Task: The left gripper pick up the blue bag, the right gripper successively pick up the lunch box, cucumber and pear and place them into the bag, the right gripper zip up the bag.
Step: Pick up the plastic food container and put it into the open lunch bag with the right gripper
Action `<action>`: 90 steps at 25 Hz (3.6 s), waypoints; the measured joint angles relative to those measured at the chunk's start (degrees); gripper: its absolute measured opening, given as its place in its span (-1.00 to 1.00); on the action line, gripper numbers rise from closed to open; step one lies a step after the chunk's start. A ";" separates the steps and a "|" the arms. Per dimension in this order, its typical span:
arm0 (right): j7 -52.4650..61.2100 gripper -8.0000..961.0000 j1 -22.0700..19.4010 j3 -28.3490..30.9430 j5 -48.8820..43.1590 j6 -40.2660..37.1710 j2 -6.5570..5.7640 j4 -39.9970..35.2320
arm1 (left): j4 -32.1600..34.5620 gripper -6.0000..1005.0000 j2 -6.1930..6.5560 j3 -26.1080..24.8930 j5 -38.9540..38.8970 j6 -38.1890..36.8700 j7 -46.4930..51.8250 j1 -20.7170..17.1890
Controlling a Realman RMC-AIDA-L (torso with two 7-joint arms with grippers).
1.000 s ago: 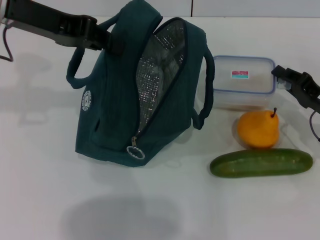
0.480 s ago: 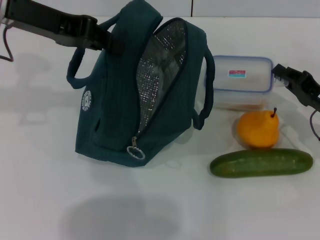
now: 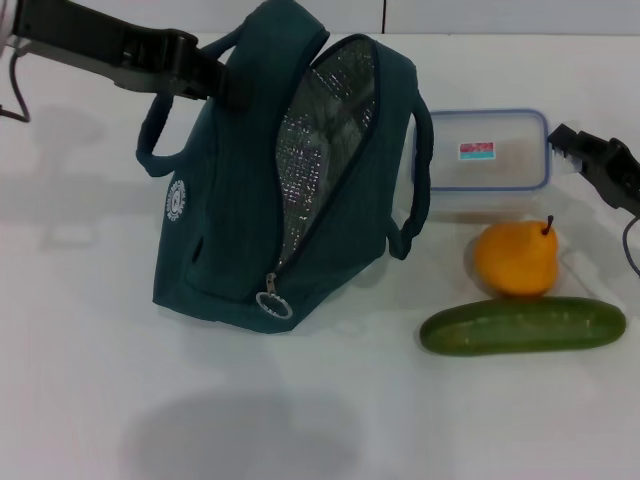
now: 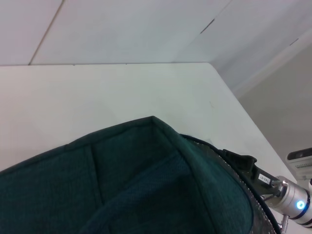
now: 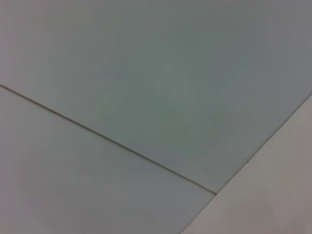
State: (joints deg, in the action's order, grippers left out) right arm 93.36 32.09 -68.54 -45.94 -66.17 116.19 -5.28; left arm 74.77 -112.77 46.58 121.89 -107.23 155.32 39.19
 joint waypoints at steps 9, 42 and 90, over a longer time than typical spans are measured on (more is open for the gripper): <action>-0.51 -0.77 -0.73 0.12 1.61 -2.24 0.00 -0.01 | 0.02 -0.90 -0.16 0.00 -0.05 0.00 -0.03 0.01; -2.12 -0.78 -5.11 6.52 12.71 -20.57 -0.34 -1.22 | -1.66 -0.90 -0.61 0.10 -0.07 0.18 -0.34 1.58; 4.57 -0.77 3.34 -13.06 14.20 -27.12 0.00 -3.45 | -8.09 -0.90 -3.22 1.10 -1.71 2.82 -1.69 4.48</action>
State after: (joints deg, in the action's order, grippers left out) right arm 97.93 35.43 -81.60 -31.74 -93.29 116.19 -8.73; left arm 66.69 -116.00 47.68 120.18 -104.41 153.63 43.67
